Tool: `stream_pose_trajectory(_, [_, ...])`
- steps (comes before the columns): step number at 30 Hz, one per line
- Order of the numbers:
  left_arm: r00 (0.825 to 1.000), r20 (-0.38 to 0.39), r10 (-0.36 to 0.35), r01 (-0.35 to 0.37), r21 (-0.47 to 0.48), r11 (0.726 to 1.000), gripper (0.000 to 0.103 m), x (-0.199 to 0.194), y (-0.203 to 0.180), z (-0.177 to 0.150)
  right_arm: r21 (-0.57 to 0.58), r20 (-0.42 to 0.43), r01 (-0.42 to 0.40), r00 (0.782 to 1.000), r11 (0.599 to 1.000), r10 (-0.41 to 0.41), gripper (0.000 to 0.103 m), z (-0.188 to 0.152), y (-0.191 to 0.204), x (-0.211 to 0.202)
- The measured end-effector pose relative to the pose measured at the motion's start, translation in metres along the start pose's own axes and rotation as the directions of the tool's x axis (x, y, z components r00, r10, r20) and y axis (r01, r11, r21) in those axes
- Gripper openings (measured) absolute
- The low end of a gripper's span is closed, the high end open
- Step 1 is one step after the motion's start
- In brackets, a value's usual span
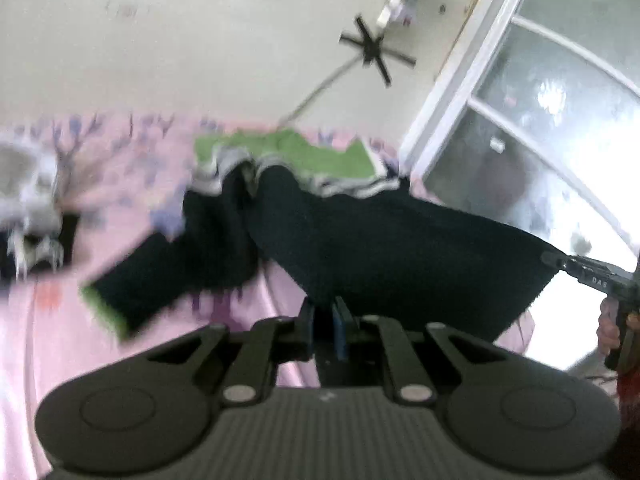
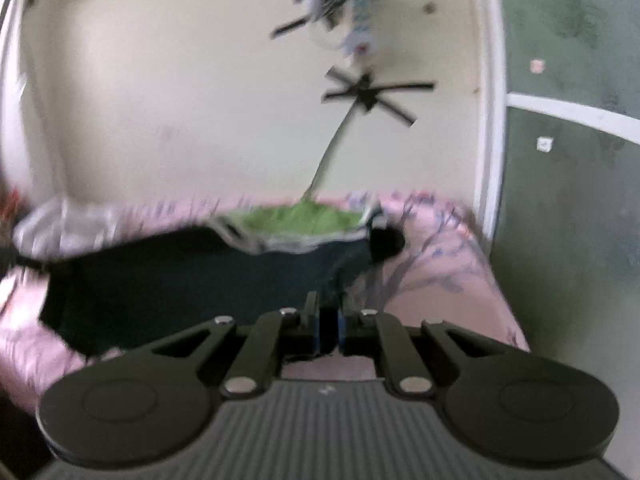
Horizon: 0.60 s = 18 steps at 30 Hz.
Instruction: Fold small clothes
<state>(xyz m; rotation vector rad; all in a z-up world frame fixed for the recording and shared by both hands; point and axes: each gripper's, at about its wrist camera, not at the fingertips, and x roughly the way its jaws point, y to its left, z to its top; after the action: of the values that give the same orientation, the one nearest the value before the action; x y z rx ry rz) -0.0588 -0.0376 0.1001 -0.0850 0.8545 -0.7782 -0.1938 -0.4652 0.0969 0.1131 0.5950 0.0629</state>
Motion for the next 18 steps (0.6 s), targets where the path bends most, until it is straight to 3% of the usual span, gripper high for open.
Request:
stream_pose_trajectory(2, [0.997, -0.081, 0.002, 0.000, 0.022, 1.000, 0.018, 0.011, 0.000, -0.021, -0.062, -0.082, 0.003, 0.997, 0.998, -0.008, 0.004, -0.017, 0.002, 0.008])
stream_pose_trajectory(3, [0.994, -0.106, 0.008, -0.005, 0.028, 1.000, 0.023, 0.018, 0.001, -0.025, -0.071, -0.101, 0.060, 0.993, 0.996, -0.067, 0.011, -0.021, -0.002, 0.013])
stream_pose_trajectory(4, [0.992, -0.123, 0.022, -0.019, 0.025, 1.000, 0.024, 0.022, 0.004, -0.029, -0.045, -0.103, 0.111, 0.988, 0.993, -0.115, 0.034, -0.022, -0.009, 0.018])
stream_pose_trajectory(5, [0.991, -0.124, 0.041, -0.039, 0.016, 0.999, 0.024, 0.021, 0.010, -0.029, 0.003, -0.089, 0.149, 0.985, 0.989, -0.148, 0.039, -0.020, -0.018, 0.019])
stream_pose_trajectory(7, [0.991, -0.085, 0.099, -0.100, -0.014, 0.995, 0.024, 0.015, 0.023, -0.021, 0.141, -0.068, 0.168, 0.985, 0.976, -0.160, 0.038, -0.013, -0.042, 0.023])
stream_pose_trajectory(9, [0.985, -0.016, 0.173, -0.173, -0.067, 0.983, 0.034, 0.001, 0.041, -0.008, 0.238, -0.023, 0.148, 0.989, 0.960, -0.146, 0.038, -0.004, -0.056, 0.027])
stream_pose_trajectory(12, [0.949, 0.063, 0.309, -0.297, -0.143, 0.944, 0.052, -0.008, 0.065, 0.007, 0.312, 0.007, 0.105, 0.994, 0.944, -0.113, 0.038, 0.004, -0.061, 0.038])
stream_pose_trajectory(14, [0.917, 0.060, 0.395, -0.382, -0.158, 0.911, 0.054, -0.003, 0.077, 0.015, 0.340, 0.005, 0.071, 0.997, 0.938, -0.077, 0.038, 0.007, -0.059, 0.052])
stream_pose_trajectory(15, [0.911, 0.042, 0.411, -0.399, -0.170, 0.901, 0.057, 0.002, 0.085, 0.016, 0.339, 0.003, 0.050, 0.999, 0.940, -0.054, 0.040, 0.010, -0.056, 0.063])
stream_pose_trajectory(16, [0.912, 0.017, 0.410, -0.399, -0.190, 0.897, 0.060, 0.007, 0.092, 0.018, 0.333, 0.007, 0.020, 1.000, 0.943, -0.024, 0.044, 0.013, -0.052, 0.076])
stream_pose_trajectory(18, [0.916, -0.027, 0.400, -0.394, -0.240, 0.887, 0.078, 0.019, 0.104, 0.021, 0.316, 0.019, -0.050, 0.999, 0.947, 0.046, 0.045, 0.021, -0.038, 0.092])
